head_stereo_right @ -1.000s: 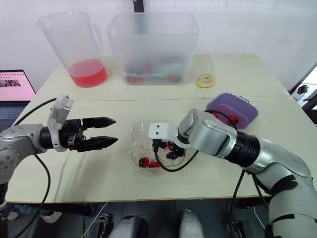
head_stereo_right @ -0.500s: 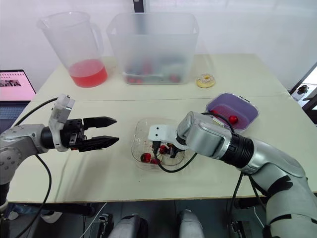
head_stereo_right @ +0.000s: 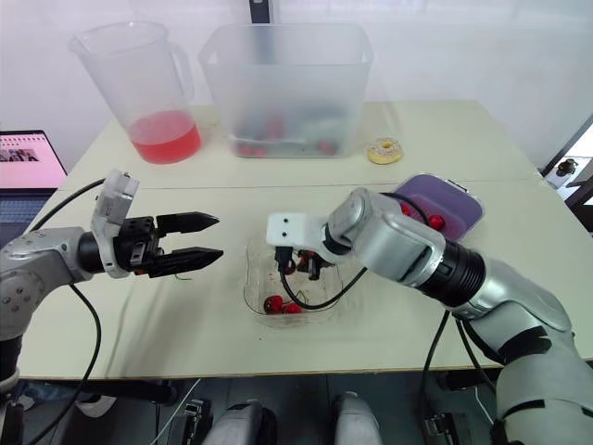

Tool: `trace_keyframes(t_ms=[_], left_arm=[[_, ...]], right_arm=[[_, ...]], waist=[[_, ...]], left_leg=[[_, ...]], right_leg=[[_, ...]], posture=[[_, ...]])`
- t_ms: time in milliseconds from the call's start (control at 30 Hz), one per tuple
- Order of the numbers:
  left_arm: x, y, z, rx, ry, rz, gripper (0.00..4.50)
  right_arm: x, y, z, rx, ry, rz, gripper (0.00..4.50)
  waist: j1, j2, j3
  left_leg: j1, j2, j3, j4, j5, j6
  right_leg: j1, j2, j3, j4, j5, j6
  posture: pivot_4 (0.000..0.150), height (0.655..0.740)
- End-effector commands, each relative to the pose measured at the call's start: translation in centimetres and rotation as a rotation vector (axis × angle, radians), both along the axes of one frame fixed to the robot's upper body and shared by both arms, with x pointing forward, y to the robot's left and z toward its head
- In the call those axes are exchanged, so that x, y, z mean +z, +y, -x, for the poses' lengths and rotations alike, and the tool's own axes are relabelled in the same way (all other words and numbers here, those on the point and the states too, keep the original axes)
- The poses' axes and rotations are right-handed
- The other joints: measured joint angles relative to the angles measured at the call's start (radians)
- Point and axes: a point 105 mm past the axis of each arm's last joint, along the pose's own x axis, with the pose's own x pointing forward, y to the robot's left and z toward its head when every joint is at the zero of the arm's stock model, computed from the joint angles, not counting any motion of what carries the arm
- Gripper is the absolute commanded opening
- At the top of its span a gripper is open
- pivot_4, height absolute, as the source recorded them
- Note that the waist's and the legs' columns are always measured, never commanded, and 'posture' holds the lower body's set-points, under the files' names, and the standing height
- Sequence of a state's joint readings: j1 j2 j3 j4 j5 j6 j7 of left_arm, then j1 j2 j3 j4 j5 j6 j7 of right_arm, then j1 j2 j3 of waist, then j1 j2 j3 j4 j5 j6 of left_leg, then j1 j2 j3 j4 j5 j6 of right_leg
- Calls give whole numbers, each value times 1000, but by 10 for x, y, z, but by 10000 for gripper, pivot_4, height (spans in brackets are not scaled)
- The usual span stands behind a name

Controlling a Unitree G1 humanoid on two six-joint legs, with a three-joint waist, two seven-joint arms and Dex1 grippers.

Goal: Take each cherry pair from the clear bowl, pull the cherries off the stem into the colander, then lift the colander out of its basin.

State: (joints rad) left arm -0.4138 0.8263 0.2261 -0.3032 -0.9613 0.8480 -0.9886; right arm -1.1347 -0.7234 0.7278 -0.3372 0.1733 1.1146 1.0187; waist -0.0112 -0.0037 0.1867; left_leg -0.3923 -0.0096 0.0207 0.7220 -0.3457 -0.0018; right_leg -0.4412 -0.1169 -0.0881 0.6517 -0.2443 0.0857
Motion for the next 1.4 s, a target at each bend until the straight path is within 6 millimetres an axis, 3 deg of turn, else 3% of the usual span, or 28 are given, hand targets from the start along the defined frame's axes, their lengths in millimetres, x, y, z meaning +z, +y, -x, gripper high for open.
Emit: trace_keyframes(t_ms=[33,167,267,367,467,800,1033,1133,1267,1400], left_arm=[[26,4,-1,2,-40,97,45000],[44,3,-7,-5,-19,173,45000],[61,3,-14,-13,29,235,45000],[77,6,-31,41,45,269,45000],[83,-5,-37,39,35,209,45000],[89,-31,-56,27,-8,86,45000],[75,-34,-66,78,-8,46,45000],[72,-33,-68,91,7,45,36794],[74,-34,-68,93,4,54,16386],[74,-32,-69,102,15,76,16386]], right_arm=[[33,11,12,89,-68,-131,12798],[65,16,16,243,-323,-243,12798],[82,15,1,254,-594,-231,12798],[90,22,-9,309,-883,-161,12798],[91,26,-16,339,-1057,-108,12798],[87,30,-21,387,-1205,-47,12798],[90,30,-28,366,-1215,-47,12798],[91,29,-30,357,-1214,-44,12171],[91,29,-31,356,-1210,-47,12171],[87,27,-32,353,-1194,-45,12171]], waist=[[0,0,0],[1,0,0],[0,0,0],[-2,0,0],[-4,-1,0],[-2,-1,0],[-6,-1,0],[-6,-1,0],[-3,-1,0],[-4,-1,0]], left_leg=[[0,0,0,0,0,0],[0,0,0,0,0,0],[0,0,0,1,0,0],[0,0,0,1,0,0],[1,0,1,1,0,0],[0,0,1,2,0,-1],[0,1,1,2,0,-1],[0,1,1,2,0,-1],[0,1,1,2,0,-1],[0,1,1,2,0,-1]], right_leg=[[0,0,0,0,0,0],[1,0,0,0,0,0],[1,0,0,0,0,0],[0,0,0,1,0,0],[0,0,0,1,0,0],[1,1,0,1,0,0],[1,2,0,1,0,0],[0,2,0,1,0,0],[1,1,0,1,0,0],[1,1,0,1,0,0]], posture=[[1500,6863],[1500,6863],[1500,6863],[1500,6863],[1500,6863],[1500,6863],[1500,6863],[1500,6863],[1500,6863],[1500,6863]])
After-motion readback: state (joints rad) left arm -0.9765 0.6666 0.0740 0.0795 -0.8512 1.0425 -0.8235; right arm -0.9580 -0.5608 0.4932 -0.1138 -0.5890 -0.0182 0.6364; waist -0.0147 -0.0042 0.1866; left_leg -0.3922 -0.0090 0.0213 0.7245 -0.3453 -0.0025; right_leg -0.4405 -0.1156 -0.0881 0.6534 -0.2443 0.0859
